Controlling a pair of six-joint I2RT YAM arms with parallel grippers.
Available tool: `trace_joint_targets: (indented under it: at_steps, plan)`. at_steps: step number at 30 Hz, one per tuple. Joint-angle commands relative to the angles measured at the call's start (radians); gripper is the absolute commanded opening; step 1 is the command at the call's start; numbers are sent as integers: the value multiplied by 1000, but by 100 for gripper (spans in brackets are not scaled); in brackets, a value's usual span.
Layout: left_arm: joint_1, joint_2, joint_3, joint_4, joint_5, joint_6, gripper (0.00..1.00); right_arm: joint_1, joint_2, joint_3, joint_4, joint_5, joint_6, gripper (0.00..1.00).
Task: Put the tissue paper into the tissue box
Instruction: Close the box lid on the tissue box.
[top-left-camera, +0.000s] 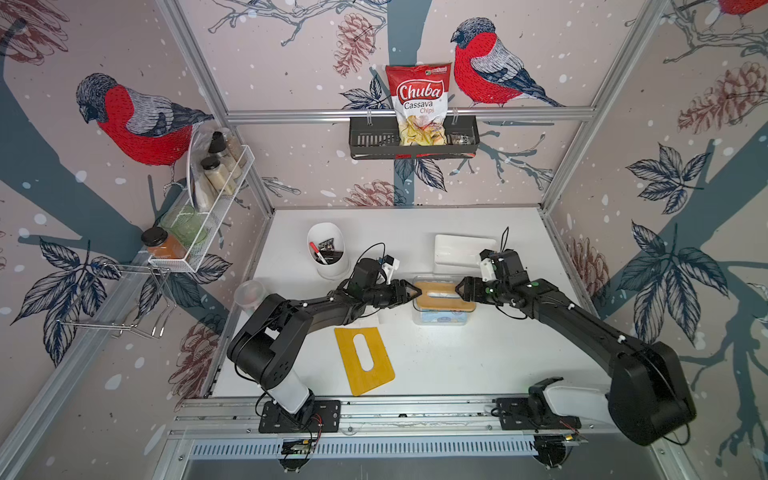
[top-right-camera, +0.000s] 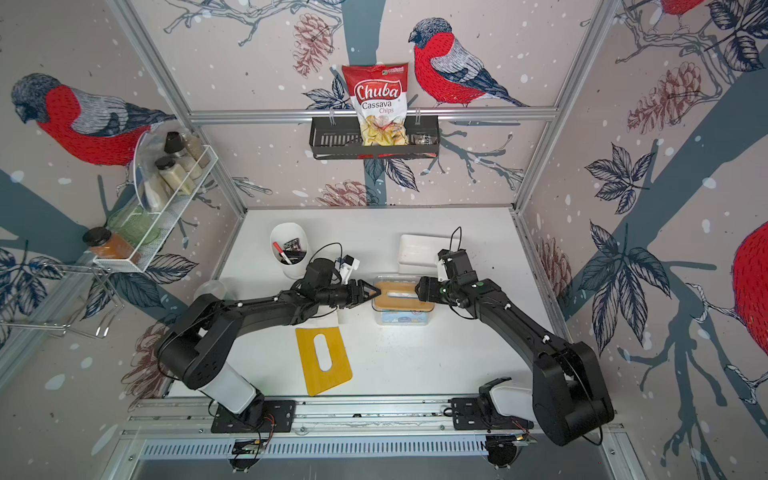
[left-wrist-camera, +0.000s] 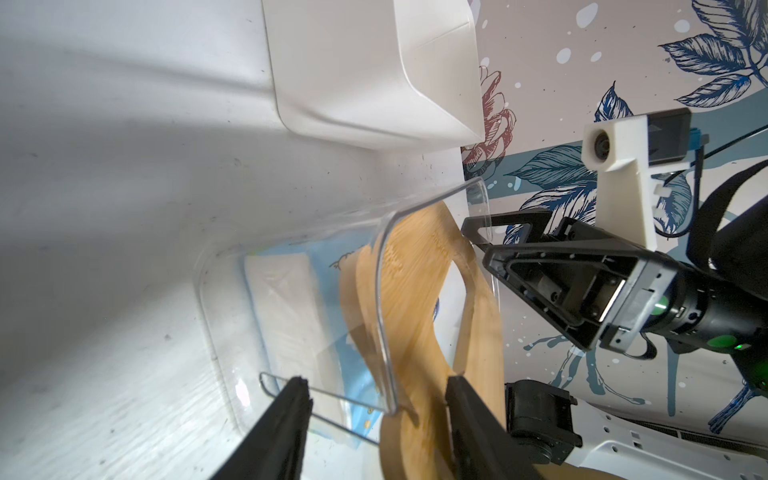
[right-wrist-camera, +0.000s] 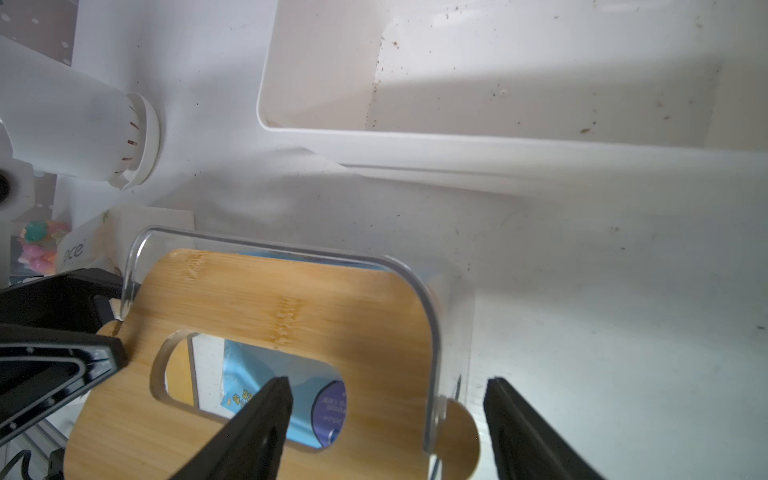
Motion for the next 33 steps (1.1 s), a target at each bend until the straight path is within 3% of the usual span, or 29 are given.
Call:
trace_joint_targets:
  at_steps: [1, 9, 33]
  plan:
    - [-1, -1, 7, -6, -19, 25, 54, -1, -10, -8, 6, -34, 5, 79]
    - [-1, -24, 6, -3, -24, 26, 48, -2, -61, -34, -24, -42, 14, 82]
    - [-7, -67, 39, -44, -30, 61, 23, -2, -52, -107, 35, -90, 56, 74]
